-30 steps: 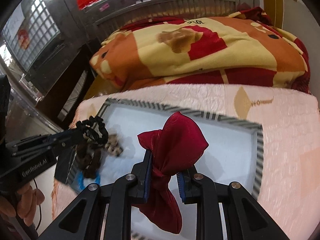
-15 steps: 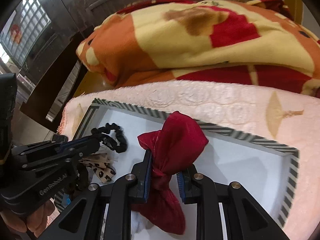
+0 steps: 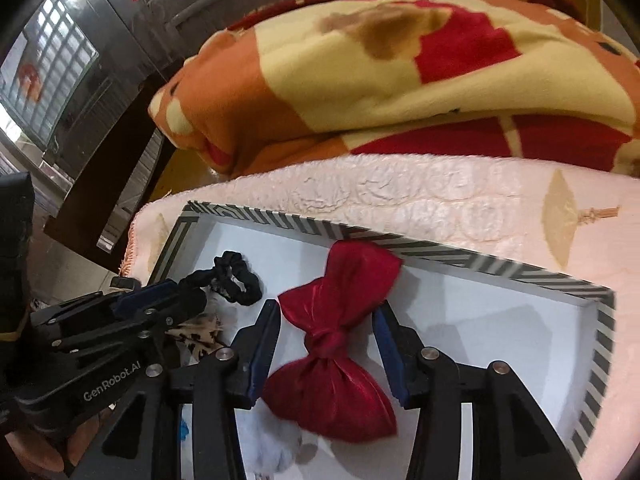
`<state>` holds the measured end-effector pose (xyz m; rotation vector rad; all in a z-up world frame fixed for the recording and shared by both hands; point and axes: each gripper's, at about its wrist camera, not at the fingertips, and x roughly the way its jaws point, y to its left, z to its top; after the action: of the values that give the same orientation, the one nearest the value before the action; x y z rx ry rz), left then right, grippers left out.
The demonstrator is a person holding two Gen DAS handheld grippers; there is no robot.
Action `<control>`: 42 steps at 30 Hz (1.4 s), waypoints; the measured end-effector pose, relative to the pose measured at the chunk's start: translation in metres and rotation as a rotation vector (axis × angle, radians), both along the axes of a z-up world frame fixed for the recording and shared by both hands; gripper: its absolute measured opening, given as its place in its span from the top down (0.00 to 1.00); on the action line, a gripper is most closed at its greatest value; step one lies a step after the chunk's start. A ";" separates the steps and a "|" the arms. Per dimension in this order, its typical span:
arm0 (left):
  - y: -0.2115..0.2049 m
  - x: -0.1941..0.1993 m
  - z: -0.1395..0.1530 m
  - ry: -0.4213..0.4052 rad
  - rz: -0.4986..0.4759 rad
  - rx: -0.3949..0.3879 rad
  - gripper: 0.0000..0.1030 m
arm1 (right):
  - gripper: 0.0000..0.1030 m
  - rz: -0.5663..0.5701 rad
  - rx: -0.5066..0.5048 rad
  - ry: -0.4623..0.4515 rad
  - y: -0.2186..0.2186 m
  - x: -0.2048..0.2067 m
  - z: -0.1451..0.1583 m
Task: Organize jewelry
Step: 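Carry the black scrunchie and red bow into the tray and release them, then withdraw both tools from the tray back over the bead bracelets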
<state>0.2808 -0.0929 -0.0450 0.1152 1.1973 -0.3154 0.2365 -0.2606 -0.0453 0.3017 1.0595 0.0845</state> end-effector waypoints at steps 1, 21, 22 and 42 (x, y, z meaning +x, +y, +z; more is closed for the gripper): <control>0.001 -0.001 0.001 -0.001 0.001 -0.002 0.68 | 0.56 -0.003 -0.003 -0.006 -0.002 -0.005 0.003; 0.008 -0.073 0.055 -0.131 -0.033 0.004 0.58 | 0.47 -0.052 -0.024 -0.090 0.008 -0.099 0.060; 0.009 -0.077 0.056 -0.136 -0.033 0.005 0.57 | 0.45 -0.051 -0.027 -0.094 0.009 -0.105 0.062; 0.018 -0.191 0.063 -0.153 -0.036 0.011 0.52 | 0.43 -0.061 -0.048 -0.100 0.023 -0.220 0.065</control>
<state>0.0895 -0.0749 0.0175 0.1675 1.0460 -0.3260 0.0163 -0.2378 0.0193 0.2828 0.9508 0.0193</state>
